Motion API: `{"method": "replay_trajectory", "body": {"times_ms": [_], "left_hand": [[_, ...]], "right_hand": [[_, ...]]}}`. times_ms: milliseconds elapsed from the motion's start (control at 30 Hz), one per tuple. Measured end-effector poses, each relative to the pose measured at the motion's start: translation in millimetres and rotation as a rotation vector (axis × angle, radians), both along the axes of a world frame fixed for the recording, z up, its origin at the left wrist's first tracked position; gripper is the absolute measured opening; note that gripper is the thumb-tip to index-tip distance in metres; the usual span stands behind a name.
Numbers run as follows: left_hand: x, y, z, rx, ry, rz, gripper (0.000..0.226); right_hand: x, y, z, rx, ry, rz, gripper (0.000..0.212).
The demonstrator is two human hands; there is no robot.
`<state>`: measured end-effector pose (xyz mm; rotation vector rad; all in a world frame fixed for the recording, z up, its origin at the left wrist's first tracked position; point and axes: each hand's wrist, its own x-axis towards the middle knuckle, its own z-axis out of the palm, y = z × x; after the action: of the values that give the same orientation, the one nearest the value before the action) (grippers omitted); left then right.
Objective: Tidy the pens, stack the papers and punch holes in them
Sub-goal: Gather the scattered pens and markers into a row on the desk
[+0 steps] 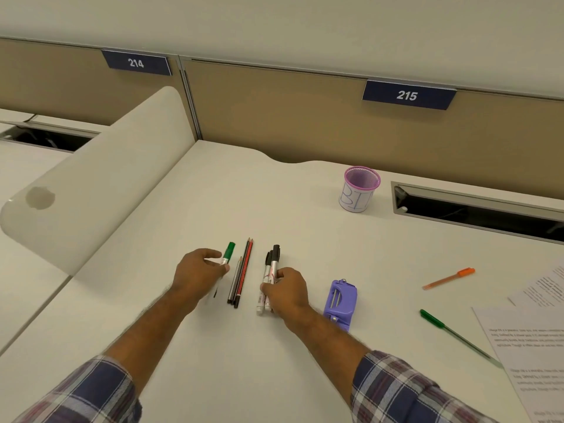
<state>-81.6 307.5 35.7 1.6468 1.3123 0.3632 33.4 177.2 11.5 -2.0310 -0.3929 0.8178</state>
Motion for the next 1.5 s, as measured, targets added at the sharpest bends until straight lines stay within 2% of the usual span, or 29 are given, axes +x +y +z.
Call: {"method": "replay_trajectory", "body": {"times_ms": [200, 367, 433, 500, 600, 733, 900, 1000, 1133, 1200, 1500], "left_hand": [[2, 10, -18, 0.048, 0.091, -0.037, 0.034], [-2, 7, -23, 0.085, 0.068, -0.201, 0.043], [-10, 6, -21, 0.117, 0.094, -0.314, 0.053], [-23, 6, -20, 0.162, 0.143, -0.496, 0.073], [-41, 7, -23, 0.218, 0.212, -0.682, 0.096], [-47, 0, -31, 0.282, 0.192, -0.607, 0.097], [-40, -3, -34, 0.315, 0.155, -0.585, 0.087], [-36, 0, -34, 0.319, 0.152, -0.605, 0.090], [-34, 3, -35, 0.335, 0.160, -0.649, 0.099], [-31, 5, -36, 0.348, 0.153, -0.648, 0.099], [-21, 17, -34, 0.352, 0.148, -0.651, 0.089]], "right_hand": [[-5, 5, -1, 0.014, -0.075, 0.054, 0.031], [-3, 1, -5, 0.038, -0.107, 0.106, 0.038], [-2, -1, -8, 0.042, -0.123, 0.132, 0.039], [-1, -3, -10, 0.030, -0.176, 0.155, 0.040], [0, -6, -13, -0.026, -0.271, 0.148, 0.049], [0, -7, -11, -0.064, -0.288, 0.157, 0.042], [-9, 1, -7, -0.026, -0.233, 0.288, 0.033], [-16, 1, -7, 0.035, -0.182, 0.359, 0.054], [-22, -4, -9, 0.007, -0.190, 0.497, 0.089], [-24, -4, -10, -0.015, -0.237, 0.528, 0.095], [-35, 9, -10, -0.033, -0.404, 0.381, 0.072]]}}
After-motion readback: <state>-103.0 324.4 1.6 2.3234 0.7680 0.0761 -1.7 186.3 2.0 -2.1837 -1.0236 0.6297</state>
